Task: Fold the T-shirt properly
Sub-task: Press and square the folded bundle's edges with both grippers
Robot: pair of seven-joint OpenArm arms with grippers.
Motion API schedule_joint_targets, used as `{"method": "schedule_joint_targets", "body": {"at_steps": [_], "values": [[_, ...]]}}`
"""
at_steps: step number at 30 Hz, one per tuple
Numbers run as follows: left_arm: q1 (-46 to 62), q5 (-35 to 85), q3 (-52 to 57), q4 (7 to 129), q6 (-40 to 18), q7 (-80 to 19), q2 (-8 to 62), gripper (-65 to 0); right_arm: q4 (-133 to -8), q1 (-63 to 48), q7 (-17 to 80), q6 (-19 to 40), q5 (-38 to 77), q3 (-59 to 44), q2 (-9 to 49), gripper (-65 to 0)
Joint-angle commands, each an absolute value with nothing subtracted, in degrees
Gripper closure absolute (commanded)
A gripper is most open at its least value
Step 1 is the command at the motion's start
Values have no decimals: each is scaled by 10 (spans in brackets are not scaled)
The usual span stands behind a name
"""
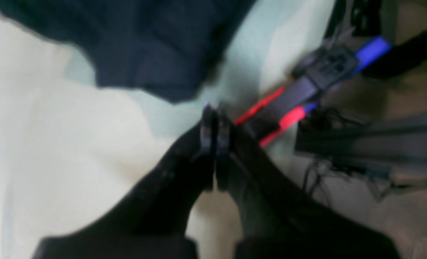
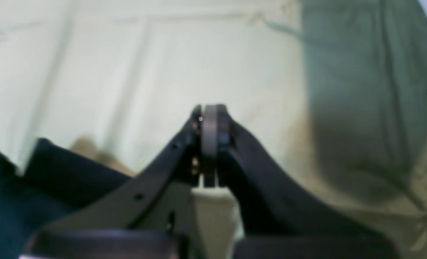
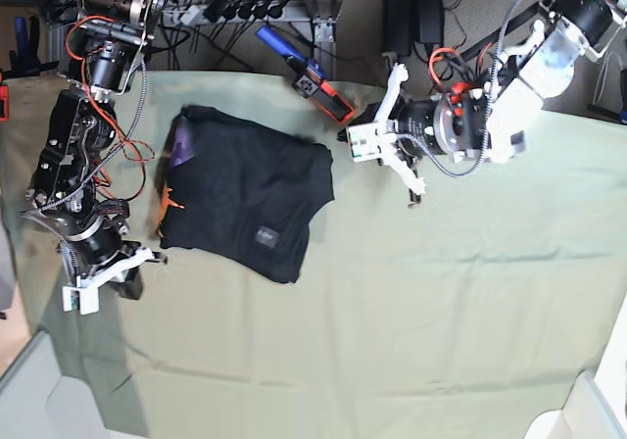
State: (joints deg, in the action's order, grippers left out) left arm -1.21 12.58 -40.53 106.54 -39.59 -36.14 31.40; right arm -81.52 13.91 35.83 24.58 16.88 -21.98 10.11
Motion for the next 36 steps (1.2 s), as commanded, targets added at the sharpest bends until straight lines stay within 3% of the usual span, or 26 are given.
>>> {"method": "schedule_joint_targets", "body": {"at_steps": [1,8,21,29,36], "values": [[-31,110,-415,1056,-400,-334,309,0,-808,152,345,284,176,-218,114,0],[-81,78,-482,963,-400,-299,263,0,-754,166,343,285,175,-174,127,0],[-137,51,-483,806,-400,-246,223,0,-754,144,369,285,127,-51,151,0],[-198,48,-483,704,-400,-198,229,0,-777,110,444,285,234,-51,201,0],[-270,49,-483,621,-400,-152,213,0,-859,31,469,285,312,-52,201,0]]}}
